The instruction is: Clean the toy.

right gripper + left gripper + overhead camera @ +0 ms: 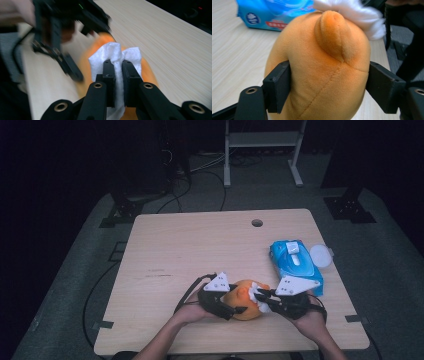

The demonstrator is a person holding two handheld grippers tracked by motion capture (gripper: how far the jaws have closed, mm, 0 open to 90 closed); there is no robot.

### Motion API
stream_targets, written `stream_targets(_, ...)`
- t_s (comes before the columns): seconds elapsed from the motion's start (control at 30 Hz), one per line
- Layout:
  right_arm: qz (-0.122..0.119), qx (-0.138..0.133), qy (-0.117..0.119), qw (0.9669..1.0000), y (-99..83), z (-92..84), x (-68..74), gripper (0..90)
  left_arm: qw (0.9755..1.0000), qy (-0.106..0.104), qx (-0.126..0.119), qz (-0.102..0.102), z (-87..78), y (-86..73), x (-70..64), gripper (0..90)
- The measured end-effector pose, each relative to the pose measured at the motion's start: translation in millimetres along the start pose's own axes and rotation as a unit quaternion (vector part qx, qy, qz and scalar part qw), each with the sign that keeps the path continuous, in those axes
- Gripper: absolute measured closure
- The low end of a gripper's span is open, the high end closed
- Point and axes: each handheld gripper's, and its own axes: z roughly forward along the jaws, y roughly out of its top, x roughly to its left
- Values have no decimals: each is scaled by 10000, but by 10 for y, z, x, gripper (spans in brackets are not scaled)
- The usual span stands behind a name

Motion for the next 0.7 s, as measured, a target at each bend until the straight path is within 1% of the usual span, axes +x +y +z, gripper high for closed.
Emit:
stream_targets(0.07,-63,-54,117,9999,47,12,48,816,9999,-50,14,165,8,-21,-36,259)
stream_targets(0.1,-63,-54,117,9999,47,12,48,816,9999,-50,14,165,8,-21,-36,259)
stream_targets(0.13,-70,-50,138,9999,59,8,38,816,9997,-70,41,232,-5,-29,-27,259)
stream_targets(0.17,-38,-48,140,9999,50,3,17,816,9997,-102,32,203,-9,-36,-21,259)
stream_targets(0.2,39,-64,133,9999,22,-9,-35,816,9997,-131,26,211,-9,-39,-21,259)
stream_targets(0.23,96,-45,76,9999,-10,-21,-86,816,9996,-161,42,220,-13,-36,-25,259)
stream_targets(0.27,134,17,-45,9999,-48,-32,-138,816,9995,-204,9,220,-10,-32,-32,258)
stream_targets(0.3,134,17,-45,9999,-48,-32,-138,816,9995,-204,9,220,-10,-32,-32,259)
stream_targets(0.33,259,155,-259,9992,-140,-64,-230,816,9993,-282,1,246,-11,-19,-39,259)
stream_targets(0.37,313,147,-236,9991,-156,-74,-244,817,9993,-280,-12,249,-2,-11,-47,259)
stream_targets(0.4,392,116,-157,9990,-179,-91,-256,817,9993,-266,14,276,9,-5,-54,261)
stream_targets(0.5,227,112,-69,9997,-141,-89,-192,817,9993,-232,73,295,31,-9,-73,274)
stream_targets(0.57,107,109,-44,9999,-97,-82,-133,817,9993,-205,63,304,28,-21,-77,285)
stream_targets(0.63,77,-52,233,9997,-27,-91,-52,818,9994,-176,62,287,42,-22,-81,296)
stream_targets(0.67,-85,-60,333,9994,25,-78,19,817,9994,-176,72,299,47,-20,-83,296)
stream_targets(0.7,-192,-15,343,9992,54,-67,64,817,9993,-182,81,322,55,-20,-89,299)
